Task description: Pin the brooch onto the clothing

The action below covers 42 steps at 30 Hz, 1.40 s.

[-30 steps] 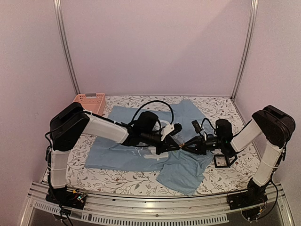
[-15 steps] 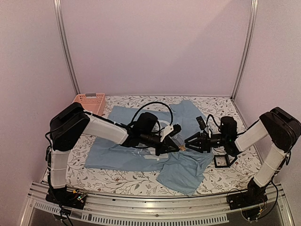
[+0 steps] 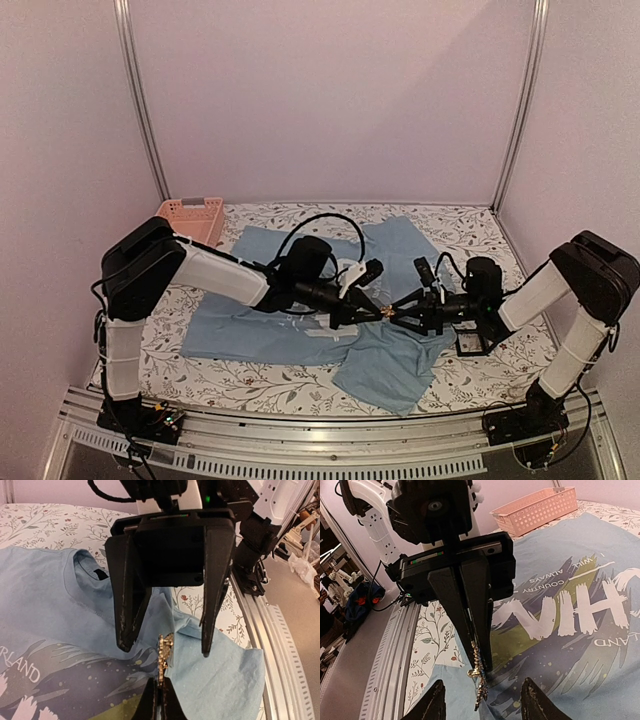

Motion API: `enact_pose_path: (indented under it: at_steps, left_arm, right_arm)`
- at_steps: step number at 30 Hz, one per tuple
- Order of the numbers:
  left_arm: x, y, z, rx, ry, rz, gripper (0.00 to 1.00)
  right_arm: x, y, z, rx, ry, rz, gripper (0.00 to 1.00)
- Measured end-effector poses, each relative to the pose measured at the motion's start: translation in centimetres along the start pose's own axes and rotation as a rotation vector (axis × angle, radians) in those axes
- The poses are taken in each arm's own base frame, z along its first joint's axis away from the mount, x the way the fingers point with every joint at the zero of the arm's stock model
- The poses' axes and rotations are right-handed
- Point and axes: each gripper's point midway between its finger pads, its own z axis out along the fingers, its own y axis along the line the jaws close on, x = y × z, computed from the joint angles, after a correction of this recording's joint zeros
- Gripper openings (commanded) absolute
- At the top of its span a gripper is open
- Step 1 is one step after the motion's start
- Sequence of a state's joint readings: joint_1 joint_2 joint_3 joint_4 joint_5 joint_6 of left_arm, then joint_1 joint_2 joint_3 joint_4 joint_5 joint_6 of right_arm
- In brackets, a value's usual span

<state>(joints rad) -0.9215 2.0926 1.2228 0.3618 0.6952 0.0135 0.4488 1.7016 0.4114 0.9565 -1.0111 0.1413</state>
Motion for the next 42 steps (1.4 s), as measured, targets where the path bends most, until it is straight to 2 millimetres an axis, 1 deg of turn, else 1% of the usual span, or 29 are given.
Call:
enact_pose_path:
  at_steps: [3, 7, 12, 16, 21, 25, 30, 37, 42]
  left_arm:
    - [0.0, 0.0, 0.0, 0.000, 0.000, -0.003, 0.00]
    - [0.0, 0.0, 0.0, 0.000, 0.000, -0.003, 0.00]
    - [0.0, 0.0, 0.0, 0.000, 0.000, -0.003, 0.00]
    - [0.0, 0.0, 0.0, -0.001, 0.000, -0.003, 0.00]
    - [0.0, 0.1, 0.0, -0.004, 0.000, -0.003, 0.00]
    - [0.0, 0.2, 0.0, -0.008, 0.001, -0.003, 0.00]
    - [0.0, 0.2, 0.0, -0.010, 0.001, -0.003, 0.00]
    - [0.0, 0.2, 0.0, -0.012, 0.001, 0.001, 0.00]
    - [0.0, 0.3, 0.0, -0.013, 0.001, 0.003, 0.00]
  right_arm:
    - [0.2, -0.3, 0.3, 0.014, -0.003, -0.008, 0.49]
    - [0.4, -0.7, 0.6, 0.022, -0.005, -0.008, 0.41]
    - [0.9, -1.2, 1.0, 0.026, -0.005, 0.008, 0.40]
    - [0.5, -1.1, 1.2, 0.020, -0.021, 0.004, 0.40]
    - [-0.3, -0.9, 1.4, 0.008, -0.044, -0.005, 0.34]
    - [-0.3, -0.9, 1.4, 0.005, -0.047, 0.005, 0.33]
    - [-0.3, -0.9, 1.4, 0.004, -0.048, 0.009, 0.29]
    - [0.4, -0.9, 1.1, 0.020, -0.041, 0.024, 0.23]
    - [0.2, -0.7, 1.0, 0.021, -0.045, 0.012, 0.21]
